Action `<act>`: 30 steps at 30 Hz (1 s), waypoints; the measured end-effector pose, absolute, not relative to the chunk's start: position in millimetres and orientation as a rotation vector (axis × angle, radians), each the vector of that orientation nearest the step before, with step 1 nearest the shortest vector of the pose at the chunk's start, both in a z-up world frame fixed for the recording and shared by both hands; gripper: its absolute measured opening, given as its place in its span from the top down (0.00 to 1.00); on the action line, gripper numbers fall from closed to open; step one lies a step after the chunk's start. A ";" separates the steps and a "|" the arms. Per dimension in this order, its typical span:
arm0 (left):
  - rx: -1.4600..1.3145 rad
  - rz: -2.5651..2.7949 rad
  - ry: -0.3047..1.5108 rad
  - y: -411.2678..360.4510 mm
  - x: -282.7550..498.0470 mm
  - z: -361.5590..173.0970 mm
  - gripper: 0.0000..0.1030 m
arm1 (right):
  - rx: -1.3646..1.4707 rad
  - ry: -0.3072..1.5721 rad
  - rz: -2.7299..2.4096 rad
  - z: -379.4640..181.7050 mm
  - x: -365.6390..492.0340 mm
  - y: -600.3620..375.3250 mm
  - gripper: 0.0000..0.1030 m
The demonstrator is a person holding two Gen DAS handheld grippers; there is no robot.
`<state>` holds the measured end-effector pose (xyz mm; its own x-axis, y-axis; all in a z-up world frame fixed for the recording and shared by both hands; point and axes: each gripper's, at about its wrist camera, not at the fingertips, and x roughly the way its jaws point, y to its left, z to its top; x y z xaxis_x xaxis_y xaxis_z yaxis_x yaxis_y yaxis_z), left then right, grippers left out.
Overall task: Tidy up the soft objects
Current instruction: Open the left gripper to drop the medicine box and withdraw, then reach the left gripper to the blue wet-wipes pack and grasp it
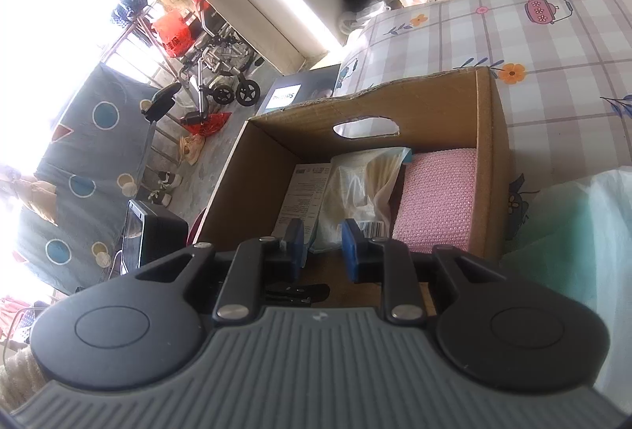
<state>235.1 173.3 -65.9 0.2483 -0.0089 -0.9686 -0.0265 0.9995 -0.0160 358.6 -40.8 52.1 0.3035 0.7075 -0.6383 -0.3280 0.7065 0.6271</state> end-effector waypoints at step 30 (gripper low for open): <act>-0.074 -0.174 0.860 70.8 111.5 70.5 0.13 | 0.394 0.705 0.490 100.0 170.0 -177.1 0.50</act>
